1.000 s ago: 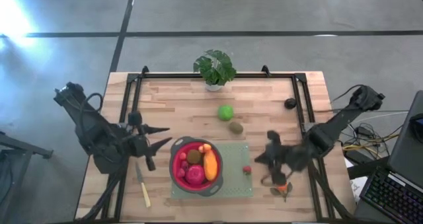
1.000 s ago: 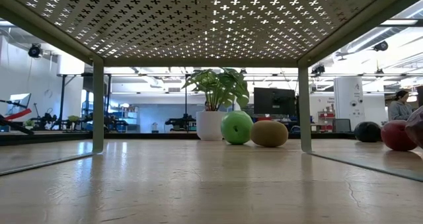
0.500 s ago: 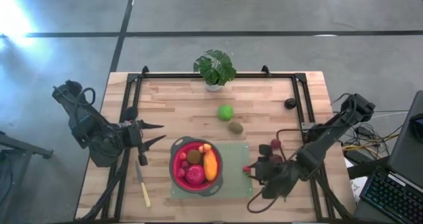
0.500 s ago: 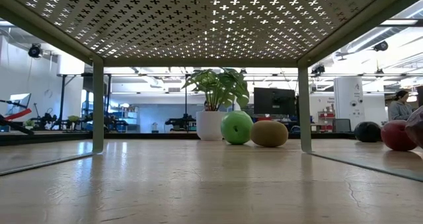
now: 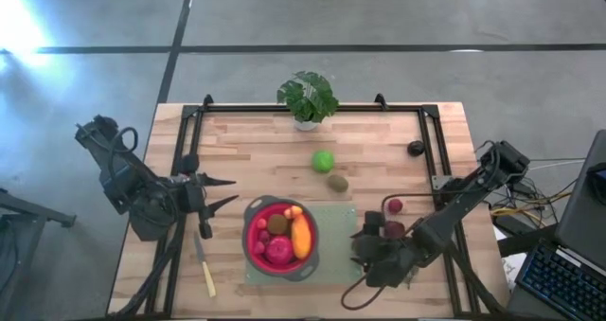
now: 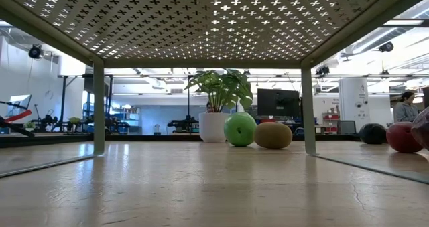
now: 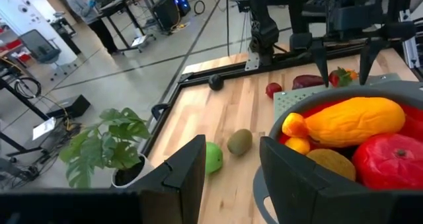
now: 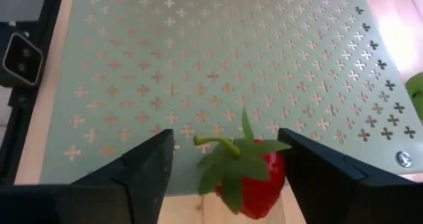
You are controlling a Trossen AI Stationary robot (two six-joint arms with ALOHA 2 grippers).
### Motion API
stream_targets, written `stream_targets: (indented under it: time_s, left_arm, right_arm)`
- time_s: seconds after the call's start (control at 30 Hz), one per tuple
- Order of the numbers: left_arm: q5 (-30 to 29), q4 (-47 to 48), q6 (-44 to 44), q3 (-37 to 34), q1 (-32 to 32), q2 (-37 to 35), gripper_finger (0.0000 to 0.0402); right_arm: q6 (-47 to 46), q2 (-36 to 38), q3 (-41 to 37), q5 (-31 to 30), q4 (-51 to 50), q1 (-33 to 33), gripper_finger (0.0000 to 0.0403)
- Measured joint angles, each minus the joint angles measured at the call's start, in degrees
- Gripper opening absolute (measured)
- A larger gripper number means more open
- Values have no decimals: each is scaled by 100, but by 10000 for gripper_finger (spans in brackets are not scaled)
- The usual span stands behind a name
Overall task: Pick & Place Fruit
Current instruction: Put the strawberry into the red strainer
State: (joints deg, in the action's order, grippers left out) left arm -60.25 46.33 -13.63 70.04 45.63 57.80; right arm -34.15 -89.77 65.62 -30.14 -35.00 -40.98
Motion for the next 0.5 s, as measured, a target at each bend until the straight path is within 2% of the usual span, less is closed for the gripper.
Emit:
stream_targets:
  time_s: [0.1, 0.2, 0.5]
  left_arm:
    - [0, 0, 141, 0, 0, 27, 149]
    - [0, 0, 282, 0, 0, 46, 149]
    - [0, 0, 322, 0, 0, 48, 149]
  right_arm:
    - [-13, -93, 12, -37, 32, 28, 268]
    - [-13, -95, 16, -23, 22, 33, 253]
    - [-15, 31, 5, 38, -80, 35, 150]
